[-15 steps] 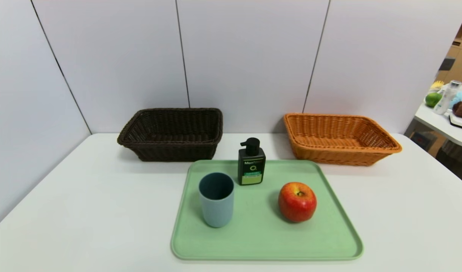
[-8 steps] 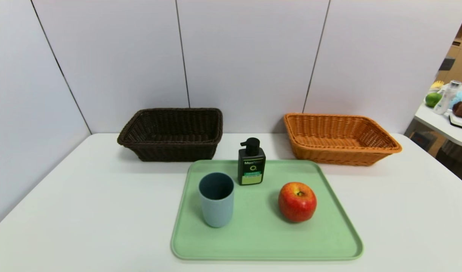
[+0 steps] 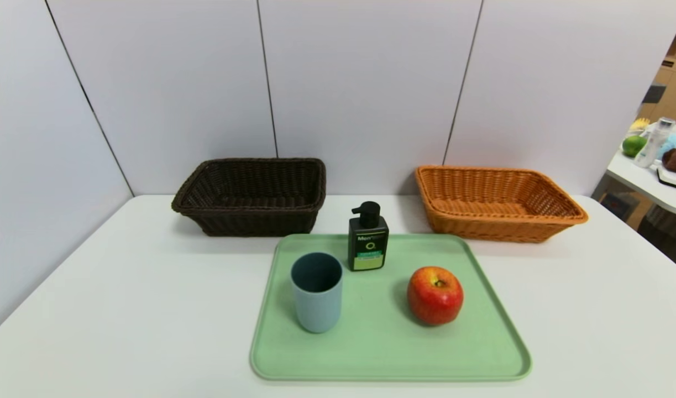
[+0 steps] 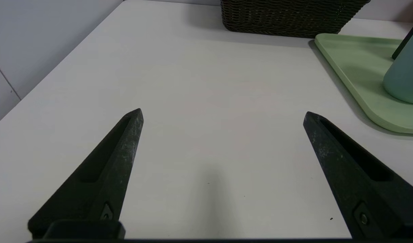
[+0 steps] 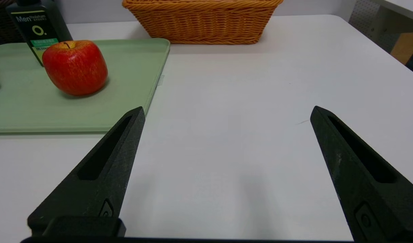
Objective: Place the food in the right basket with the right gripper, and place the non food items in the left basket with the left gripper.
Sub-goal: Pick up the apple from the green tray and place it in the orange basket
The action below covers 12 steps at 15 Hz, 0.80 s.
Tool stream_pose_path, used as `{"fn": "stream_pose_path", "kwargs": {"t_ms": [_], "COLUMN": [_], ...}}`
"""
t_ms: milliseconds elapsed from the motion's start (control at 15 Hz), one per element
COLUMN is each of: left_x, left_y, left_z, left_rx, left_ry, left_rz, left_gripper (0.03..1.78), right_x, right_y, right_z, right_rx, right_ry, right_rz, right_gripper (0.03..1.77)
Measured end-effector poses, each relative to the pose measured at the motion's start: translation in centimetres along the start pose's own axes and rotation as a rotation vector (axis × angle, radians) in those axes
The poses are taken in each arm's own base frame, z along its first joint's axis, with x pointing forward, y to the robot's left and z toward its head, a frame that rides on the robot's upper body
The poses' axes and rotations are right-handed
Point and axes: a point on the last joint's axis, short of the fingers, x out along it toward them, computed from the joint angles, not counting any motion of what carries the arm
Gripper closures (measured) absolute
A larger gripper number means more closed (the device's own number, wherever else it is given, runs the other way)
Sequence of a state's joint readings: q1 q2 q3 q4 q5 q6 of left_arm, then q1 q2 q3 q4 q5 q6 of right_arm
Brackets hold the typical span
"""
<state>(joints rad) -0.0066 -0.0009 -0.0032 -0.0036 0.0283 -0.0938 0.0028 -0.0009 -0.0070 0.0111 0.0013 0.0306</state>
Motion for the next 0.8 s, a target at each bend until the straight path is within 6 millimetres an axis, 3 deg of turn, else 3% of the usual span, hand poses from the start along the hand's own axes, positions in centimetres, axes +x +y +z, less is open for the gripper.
{"fn": "stream_pose_path", "kwargs": {"t_ms": [800], "left_x": [0.0], "left_y": [0.0], "left_z": [0.0], "left_rx": [0.001], "left_ry": [0.0], "left_rz": [0.001], "left_gripper": [0.12], "right_x": [0.0], "right_y": [0.0], "right_z": [0.02], "right_rx": [-0.003], "right_ry": [-0.001], "right_rz": [-0.001], "right_gripper": [0.1]}}
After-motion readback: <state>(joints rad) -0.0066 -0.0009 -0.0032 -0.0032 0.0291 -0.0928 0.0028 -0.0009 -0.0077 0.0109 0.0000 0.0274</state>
